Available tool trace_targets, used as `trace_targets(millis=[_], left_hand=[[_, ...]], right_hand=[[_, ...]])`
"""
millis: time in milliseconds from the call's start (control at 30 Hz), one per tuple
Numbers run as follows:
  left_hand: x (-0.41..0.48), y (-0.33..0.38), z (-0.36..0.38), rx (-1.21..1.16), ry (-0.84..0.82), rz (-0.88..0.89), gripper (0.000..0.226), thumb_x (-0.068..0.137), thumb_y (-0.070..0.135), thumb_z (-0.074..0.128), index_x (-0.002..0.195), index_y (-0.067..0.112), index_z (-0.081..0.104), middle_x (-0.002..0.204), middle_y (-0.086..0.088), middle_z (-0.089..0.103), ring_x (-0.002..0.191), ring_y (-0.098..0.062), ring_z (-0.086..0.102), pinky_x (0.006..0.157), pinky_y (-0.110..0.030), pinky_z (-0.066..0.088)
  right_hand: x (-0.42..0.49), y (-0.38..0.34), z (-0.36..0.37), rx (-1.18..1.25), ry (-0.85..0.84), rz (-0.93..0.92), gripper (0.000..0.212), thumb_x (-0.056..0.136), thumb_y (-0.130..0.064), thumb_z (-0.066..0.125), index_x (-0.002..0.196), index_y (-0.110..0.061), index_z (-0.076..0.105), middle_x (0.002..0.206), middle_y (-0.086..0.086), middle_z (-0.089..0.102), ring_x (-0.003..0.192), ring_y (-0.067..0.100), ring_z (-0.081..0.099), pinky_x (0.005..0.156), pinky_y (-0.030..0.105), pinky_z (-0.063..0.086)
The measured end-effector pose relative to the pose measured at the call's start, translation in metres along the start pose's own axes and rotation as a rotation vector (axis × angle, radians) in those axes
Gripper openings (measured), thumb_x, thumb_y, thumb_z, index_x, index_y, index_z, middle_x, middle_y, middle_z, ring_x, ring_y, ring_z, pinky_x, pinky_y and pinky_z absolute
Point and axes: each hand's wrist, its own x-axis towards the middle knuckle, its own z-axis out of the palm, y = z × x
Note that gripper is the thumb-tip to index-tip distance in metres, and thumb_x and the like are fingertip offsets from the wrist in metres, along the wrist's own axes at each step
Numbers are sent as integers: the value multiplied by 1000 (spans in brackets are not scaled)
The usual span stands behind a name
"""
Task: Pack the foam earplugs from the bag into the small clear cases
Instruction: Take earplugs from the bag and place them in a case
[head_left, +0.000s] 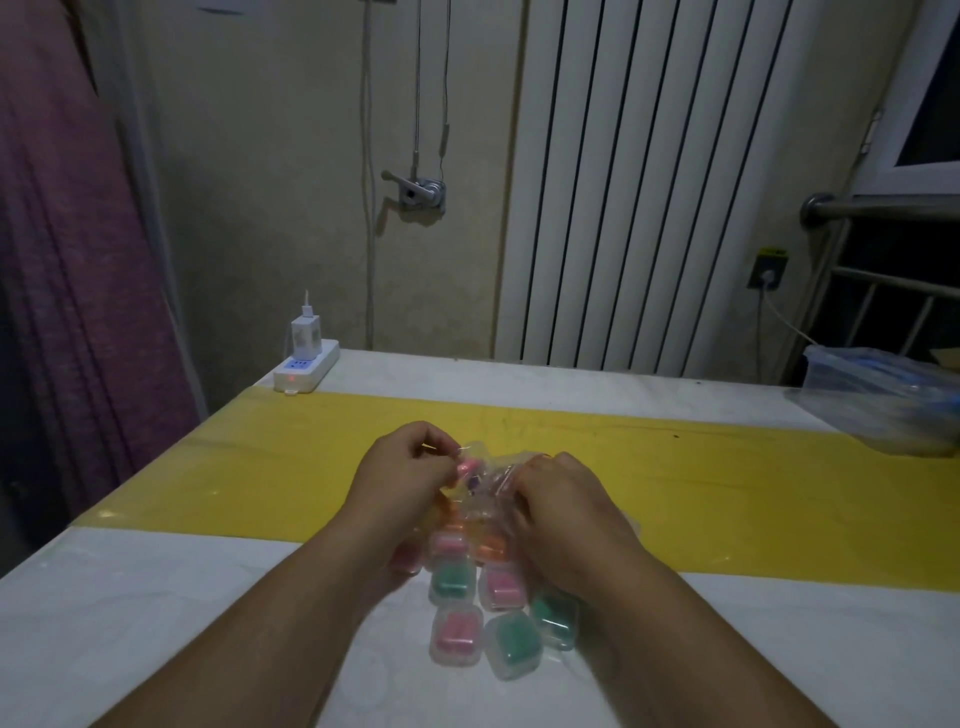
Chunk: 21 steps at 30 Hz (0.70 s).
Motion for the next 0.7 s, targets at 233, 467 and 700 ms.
trace_targets(millis=[233,467,700], left_hand=[[-6,0,4,-56,-24,77,10,81,-4,72,85,-1,64,61,-2,62,43,0,52,40,-13,41],[-2,0,4,-23,-22,134,12,82,7,75,85,0,67,73,-12,70,54,-7,61,48,-20,51],[1,-3,2,6,-33,131,9,85,10,72,78,7,66,62,3,67,54,-9,60,56,-24,52]], right_hand=[[0,5,5,126,29,92,20,89,-40,49,104,-35,61,99,-3,57,99,20,53,81,35,47],[3,4,-2,194,85,15,22,84,-37,45,90,-35,66,101,-12,65,95,16,54,86,38,48],[12,14,14,255,38,8,31,82,-33,36,94,-28,65,97,-7,65,90,18,59,77,41,53]])
